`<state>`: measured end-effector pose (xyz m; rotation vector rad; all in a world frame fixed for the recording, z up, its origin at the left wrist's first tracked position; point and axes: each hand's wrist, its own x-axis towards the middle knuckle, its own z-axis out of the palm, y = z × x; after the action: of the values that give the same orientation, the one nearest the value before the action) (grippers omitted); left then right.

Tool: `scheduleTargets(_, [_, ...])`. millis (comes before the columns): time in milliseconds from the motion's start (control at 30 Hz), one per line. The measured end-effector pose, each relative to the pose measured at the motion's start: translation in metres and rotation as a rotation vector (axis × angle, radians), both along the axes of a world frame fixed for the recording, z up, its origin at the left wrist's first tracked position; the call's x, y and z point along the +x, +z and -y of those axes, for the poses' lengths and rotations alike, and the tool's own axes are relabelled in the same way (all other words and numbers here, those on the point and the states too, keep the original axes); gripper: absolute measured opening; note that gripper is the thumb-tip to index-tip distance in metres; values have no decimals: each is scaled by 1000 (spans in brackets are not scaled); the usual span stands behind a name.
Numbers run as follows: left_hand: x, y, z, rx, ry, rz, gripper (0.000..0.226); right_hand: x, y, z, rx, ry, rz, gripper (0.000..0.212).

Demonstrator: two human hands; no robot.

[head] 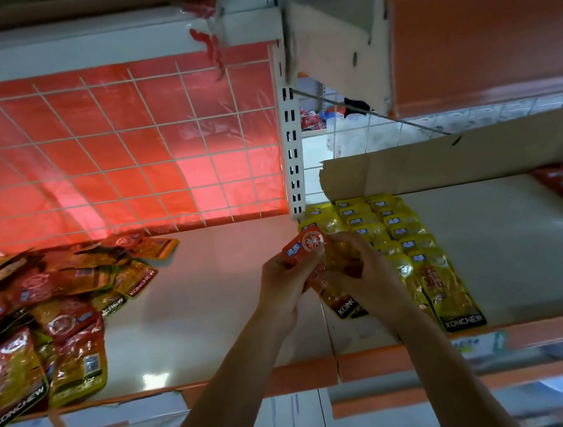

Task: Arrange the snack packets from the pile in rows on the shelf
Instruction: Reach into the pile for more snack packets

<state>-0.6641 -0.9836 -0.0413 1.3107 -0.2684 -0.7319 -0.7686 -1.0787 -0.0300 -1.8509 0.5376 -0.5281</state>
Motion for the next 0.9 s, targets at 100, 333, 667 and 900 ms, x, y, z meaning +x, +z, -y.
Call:
scheduleTargets(100, [-9,1,7,3,1,60,16,-4,2,7,13,-73,7,26])
scheduleTargets(333, [-12,-3,13,34,99,130,1,-20,-7,37,172,-236,49,12])
scheduleTargets(667, [-15,-29,7,324,40,207,8,-35,-20,76,379,-467,124,13])
scheduleTargets(900, [-21,-31,13,520,-83,524,12,-34,-24,78,368,-472,80,15])
